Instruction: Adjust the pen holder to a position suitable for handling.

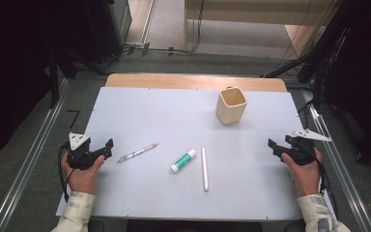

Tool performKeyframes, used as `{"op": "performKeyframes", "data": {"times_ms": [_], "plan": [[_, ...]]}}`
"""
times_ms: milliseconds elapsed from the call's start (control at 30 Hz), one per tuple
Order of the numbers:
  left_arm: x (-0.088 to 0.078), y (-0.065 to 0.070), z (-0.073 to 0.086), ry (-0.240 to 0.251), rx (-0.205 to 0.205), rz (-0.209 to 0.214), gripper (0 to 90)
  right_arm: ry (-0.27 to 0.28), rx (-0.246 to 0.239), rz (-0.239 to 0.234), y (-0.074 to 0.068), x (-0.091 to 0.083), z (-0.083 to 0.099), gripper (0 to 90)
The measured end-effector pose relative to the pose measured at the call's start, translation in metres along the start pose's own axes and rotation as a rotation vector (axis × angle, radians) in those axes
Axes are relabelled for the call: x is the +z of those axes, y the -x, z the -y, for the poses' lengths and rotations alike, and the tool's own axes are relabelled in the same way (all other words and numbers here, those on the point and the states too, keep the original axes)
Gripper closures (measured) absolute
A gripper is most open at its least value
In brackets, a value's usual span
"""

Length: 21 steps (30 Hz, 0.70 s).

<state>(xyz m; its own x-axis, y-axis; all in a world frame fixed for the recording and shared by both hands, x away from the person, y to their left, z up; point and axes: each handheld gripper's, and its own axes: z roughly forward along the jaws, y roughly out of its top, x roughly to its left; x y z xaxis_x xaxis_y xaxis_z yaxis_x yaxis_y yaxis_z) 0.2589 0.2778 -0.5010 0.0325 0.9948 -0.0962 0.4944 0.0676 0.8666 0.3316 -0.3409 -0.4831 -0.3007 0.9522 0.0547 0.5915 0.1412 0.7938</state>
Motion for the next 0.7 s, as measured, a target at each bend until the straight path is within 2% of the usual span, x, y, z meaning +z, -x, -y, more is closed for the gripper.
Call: {"op": "performKeyframes", "data": {"times_ms": [700], "plan": [[0.003, 0.003, 0.001, -0.021, 0.021, 0.016, 16.8, 0.031, -0.023, -0.022, -0.01, 0.006, -0.015, 24.2]]}}
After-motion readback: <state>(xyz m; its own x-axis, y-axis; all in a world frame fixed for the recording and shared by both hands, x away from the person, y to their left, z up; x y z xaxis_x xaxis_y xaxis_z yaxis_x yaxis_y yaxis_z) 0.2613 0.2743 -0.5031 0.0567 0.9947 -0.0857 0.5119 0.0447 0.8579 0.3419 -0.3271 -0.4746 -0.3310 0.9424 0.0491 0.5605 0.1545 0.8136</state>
